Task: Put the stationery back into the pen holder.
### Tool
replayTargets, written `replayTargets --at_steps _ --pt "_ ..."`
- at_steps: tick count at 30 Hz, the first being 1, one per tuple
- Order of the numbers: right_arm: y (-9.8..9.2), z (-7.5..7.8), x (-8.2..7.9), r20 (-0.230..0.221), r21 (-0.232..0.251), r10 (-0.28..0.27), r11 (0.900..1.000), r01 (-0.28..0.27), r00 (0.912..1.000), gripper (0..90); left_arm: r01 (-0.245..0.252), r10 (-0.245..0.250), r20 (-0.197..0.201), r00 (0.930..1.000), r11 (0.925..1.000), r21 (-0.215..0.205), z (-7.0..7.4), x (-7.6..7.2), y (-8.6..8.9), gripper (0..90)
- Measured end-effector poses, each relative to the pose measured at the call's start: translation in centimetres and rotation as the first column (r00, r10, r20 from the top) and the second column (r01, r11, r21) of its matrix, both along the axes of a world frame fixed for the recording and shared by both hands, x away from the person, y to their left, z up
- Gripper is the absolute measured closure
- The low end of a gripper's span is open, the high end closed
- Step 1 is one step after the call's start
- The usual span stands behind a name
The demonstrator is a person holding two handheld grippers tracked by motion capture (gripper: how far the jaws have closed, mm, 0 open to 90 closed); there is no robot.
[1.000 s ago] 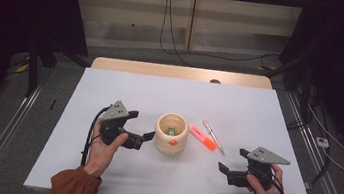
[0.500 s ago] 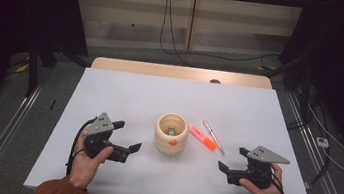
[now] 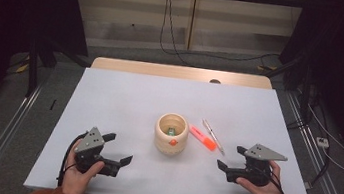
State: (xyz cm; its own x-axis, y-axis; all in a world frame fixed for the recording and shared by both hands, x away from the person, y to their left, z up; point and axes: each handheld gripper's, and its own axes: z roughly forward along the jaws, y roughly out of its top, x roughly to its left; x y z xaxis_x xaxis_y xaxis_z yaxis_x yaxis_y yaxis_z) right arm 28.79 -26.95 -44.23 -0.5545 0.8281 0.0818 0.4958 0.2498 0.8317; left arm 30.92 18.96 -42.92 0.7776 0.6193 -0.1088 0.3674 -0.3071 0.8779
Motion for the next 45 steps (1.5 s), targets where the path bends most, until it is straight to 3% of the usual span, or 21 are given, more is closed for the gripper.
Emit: replayTargets --at_steps 5,10,13,16,20,33,45 --pt "-0.1 0.2 0.7 -0.011 -0.006 0.004 1.000 -0.005 0.9999 15.9 0.002 -0.002 0.012 0.9999 1.0000 0.000 0.1 -0.2 -0.1 4.6" --pt "0.1 0.7 1.7 -0.030 -0.025 0.018 0.999 -0.019 0.9994 24.4 -0.009 0.009 -0.006 0.9999 1.0000 -0.003 -0.2 -0.1 0.1 4.6" --pt "0.1 1.0 2.4 -0.033 -0.032 0.023 0.999 -0.024 0.9992 31.9 -0.016 0.016 -0.018 0.9997 0.9999 -0.004 -0.2 0.1 0.3 4.6" --pt "0.1 1.1 3.0 -0.044 -0.042 0.035 0.998 -0.037 0.9984 45.2 -0.036 0.037 -0.022 0.9991 0.9993 0.006 -0.2 0.3 0.6 4.9" --pt "0.2 0.9 4.1 -0.086 -0.054 0.058 0.997 -0.062 0.9947 60.1 -0.049 0.049 -0.027 0.9985 0.9988 -0.007 -0.3 0.5 0.8 4.9" --pt "0.9 1.0 6.4 -0.112 -0.067 0.087 0.993 -0.095 0.9899 86.7 -0.046 0.046 -0.030 0.9985 0.9989 0.001 -0.4 0.5 0.7 5.0" --pt "2.3 1.2 9.1 -0.137 -0.079 0.108 0.990 -0.120 0.9846 90.0 -0.049 0.049 -0.028 0.9984 0.9988 0.003 -0.4 0.6 0.8 5.1"
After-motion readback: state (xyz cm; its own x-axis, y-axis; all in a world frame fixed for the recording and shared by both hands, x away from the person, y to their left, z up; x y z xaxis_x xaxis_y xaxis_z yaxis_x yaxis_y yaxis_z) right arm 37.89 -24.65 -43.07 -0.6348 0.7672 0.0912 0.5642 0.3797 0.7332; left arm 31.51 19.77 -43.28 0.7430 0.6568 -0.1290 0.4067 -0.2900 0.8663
